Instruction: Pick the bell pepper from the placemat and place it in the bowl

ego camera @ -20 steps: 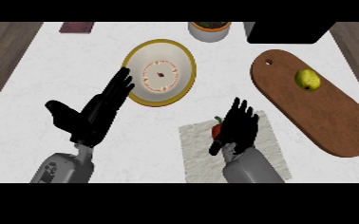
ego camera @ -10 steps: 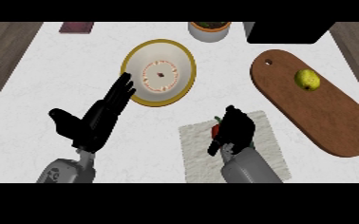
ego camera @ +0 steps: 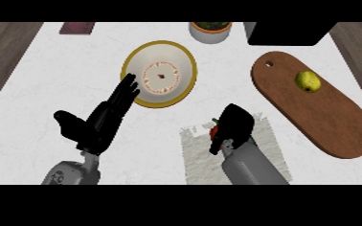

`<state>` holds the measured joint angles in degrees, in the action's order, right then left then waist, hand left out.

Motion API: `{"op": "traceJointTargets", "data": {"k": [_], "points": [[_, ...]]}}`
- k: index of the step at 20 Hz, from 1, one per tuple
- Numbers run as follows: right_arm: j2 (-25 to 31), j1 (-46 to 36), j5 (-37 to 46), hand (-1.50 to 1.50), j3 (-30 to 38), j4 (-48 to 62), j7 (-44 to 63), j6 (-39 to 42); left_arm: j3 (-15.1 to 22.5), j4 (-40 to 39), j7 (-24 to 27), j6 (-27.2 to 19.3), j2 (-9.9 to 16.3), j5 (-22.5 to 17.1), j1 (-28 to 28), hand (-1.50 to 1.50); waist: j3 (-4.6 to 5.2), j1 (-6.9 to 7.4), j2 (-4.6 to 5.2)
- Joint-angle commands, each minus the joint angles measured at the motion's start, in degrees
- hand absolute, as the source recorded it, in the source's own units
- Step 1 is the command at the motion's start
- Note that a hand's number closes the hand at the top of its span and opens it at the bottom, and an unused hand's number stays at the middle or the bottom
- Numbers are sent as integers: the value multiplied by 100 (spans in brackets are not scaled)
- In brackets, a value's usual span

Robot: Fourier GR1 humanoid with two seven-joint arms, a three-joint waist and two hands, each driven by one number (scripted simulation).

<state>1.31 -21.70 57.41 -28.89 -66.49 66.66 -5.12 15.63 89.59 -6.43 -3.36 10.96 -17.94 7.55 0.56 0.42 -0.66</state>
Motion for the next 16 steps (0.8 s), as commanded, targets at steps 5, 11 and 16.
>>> {"op": "traceJointTargets", "data": {"k": [5, 11, 16], "points": [[-125, -227, 191, 150, -531, 178, 1330, -194, -152, -99, -70, 80, -113, 12, 111, 0, -55, 26, 72], [-118, -756, -629, 150, -2645, -318, -1311, 764, 230, -175, -152, 265, -243, 95, 398, 0, -66, 771, 229], [-126, -1607, -1071, 150, -3671, -456, -576, 425, 4, -408, -27, 345, -168, 59, 482, 0, -55, 508, 134]]}}
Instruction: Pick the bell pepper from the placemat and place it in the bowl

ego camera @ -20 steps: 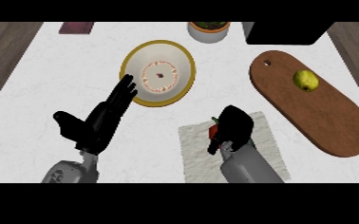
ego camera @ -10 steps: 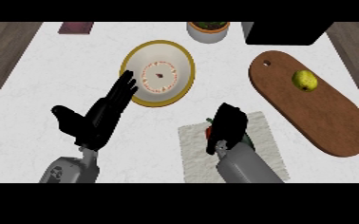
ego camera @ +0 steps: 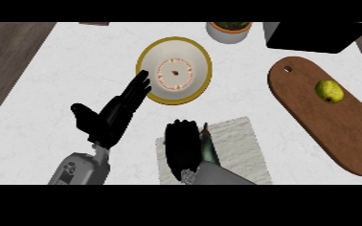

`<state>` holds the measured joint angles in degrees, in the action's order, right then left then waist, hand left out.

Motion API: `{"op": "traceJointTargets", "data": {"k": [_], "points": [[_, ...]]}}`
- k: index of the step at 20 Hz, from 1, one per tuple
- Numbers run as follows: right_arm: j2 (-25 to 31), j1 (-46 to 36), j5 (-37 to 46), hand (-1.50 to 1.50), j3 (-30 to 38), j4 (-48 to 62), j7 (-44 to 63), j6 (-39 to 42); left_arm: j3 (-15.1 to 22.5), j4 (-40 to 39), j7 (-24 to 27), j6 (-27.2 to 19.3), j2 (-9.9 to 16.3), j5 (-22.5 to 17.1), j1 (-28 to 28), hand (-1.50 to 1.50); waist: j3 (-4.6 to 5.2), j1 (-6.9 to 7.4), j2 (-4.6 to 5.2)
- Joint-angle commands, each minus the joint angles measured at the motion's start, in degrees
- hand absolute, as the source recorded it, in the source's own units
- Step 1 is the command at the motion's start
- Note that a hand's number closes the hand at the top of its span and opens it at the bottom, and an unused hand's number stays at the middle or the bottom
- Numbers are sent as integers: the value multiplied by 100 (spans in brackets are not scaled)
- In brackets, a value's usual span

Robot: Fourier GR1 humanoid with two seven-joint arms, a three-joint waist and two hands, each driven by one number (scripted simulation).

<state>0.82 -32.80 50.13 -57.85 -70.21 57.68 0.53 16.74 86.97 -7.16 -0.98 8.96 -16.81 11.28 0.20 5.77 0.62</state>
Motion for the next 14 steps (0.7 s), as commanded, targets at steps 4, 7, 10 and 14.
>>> {"op": "traceJointTargets", "data": {"k": [4, 7, 10, 14], "points": [[-79, -878, -750, 150, -1106, -1053, 980, -392, -192, -174, 58, 93, 51, -78, -30, 0, -17, -150, -45], [-79, -1442, -703, 150, -908, -1710, 1379, -292, -160, -269, 120, 73, -1, -11, -39, 0, -12, -243, -82], [-78, -1880, -427, 150, -783, -1983, 1867, -294, -297, -182, -54, 139, 144, -115, 29, 0, -9, -273, -126], [-77, -2427, -389, 150, -677, -2166, 2231, -188, -140, -48, 39, 26, -20, -1, -182, 0, -9, -304, -137]]}}
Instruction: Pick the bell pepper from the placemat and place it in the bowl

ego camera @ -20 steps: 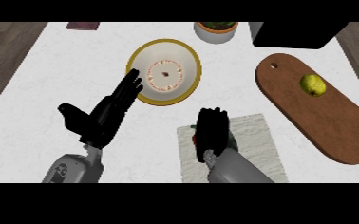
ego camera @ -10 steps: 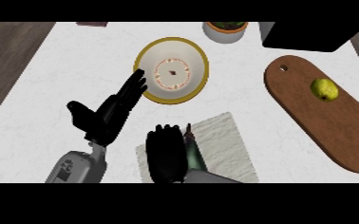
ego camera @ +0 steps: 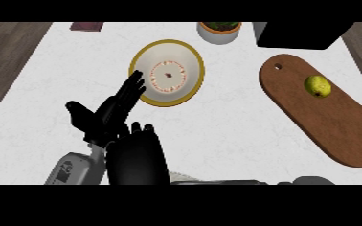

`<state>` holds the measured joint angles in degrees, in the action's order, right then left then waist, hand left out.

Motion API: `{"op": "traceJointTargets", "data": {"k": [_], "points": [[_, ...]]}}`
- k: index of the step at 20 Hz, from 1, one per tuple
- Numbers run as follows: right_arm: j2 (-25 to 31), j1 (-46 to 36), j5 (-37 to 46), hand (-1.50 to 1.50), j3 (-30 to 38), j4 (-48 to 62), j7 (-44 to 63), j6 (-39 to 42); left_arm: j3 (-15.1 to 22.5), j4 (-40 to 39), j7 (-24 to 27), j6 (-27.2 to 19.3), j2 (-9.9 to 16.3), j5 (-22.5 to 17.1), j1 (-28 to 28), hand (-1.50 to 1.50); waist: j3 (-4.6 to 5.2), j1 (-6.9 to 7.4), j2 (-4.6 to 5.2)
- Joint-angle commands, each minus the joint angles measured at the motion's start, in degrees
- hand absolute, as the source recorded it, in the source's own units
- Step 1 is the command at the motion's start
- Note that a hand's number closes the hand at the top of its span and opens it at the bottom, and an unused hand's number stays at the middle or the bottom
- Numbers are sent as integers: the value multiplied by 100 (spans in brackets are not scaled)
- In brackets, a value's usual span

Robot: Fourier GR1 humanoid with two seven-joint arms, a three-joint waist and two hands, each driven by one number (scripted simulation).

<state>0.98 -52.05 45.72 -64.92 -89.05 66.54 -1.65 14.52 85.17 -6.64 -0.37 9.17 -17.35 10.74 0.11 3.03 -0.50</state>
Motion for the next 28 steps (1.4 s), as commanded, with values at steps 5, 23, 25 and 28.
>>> {"op": "traceJointTargets", "data": {"k": [5, 23, 25, 28], "points": [[-92, -1174, -275, 150, 476, 48, 1279, -138, 9, -79, 140, -67, -103, 144, -15, 0, 3, -55, 17], [-95, -1728, -574, 150, 1865, 3186, -1044, -1747, -237, 155, -76, 35, -13, 69, -24, 0, -4, -68, 112], [-96, -1998, -633, 150, 2100, 3757, -1449, -1813, -197, 225, -326, -19, -135, 8, 128, 0, -5, -60, 113], [-97, -2091, -699, 150, 1960, 4521, -1780, -2120, 10, 222, 87, 92, -175, 178, -334, 0, -1, 33, 130]]}}
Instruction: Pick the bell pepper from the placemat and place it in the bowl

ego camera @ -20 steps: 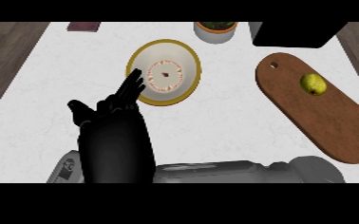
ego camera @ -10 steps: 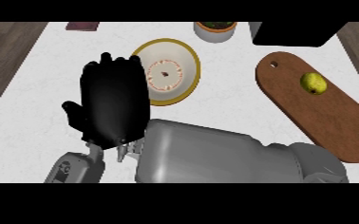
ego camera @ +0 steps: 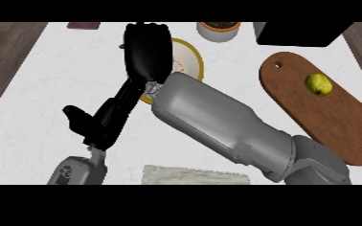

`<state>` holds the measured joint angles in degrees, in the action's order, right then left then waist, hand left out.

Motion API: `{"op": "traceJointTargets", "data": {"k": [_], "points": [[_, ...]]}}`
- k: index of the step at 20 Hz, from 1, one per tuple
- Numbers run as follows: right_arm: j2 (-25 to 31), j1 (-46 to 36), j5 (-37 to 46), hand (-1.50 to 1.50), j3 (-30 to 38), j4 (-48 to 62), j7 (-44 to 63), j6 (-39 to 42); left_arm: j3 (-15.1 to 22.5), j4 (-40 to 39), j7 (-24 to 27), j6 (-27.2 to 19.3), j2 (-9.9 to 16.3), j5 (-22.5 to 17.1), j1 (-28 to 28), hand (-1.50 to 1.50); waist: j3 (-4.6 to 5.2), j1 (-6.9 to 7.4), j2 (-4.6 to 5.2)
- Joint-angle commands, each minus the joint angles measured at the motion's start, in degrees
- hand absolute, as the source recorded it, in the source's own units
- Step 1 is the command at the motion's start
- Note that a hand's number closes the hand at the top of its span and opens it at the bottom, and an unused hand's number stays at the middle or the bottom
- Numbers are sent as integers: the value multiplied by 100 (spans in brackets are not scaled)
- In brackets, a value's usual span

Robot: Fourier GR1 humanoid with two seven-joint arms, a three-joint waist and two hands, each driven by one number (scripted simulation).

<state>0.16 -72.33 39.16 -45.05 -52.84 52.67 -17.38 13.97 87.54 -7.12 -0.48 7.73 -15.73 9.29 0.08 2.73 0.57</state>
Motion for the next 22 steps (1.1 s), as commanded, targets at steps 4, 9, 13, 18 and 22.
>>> {"op": "traceJointTargets", "data": {"k": [4, 9, 13, 18, 22], "points": [[-15, -157, -126, 150, 170, 1920, -1129, -831, 39, -216, 330, 86, -160, 88, 3, 0, 3, 98, 69], [-16, -260, -717, 150, 395, 2665, -961, -117, 89, -111, -90, -101, -237, 175, 406, 0, 3, 269, 127], [-16, -153, -1031, -150, 864, 3127, -1398, -649, 126, -22, -20, 76, -155, 131, 201, 0, -5, 309, 148], [-16, 25, -1502, -150, 1221, 3011, -2333, -1198, -25, -46, -119, 197, -3, 58, 335, 0, -12, 370, 163], [-16, 499, -2041, -150, 1750, 2232, -2911, -2607, -4, -128, -15, 254, -14, 62, 250, 0, -27, 311, 157]]}}
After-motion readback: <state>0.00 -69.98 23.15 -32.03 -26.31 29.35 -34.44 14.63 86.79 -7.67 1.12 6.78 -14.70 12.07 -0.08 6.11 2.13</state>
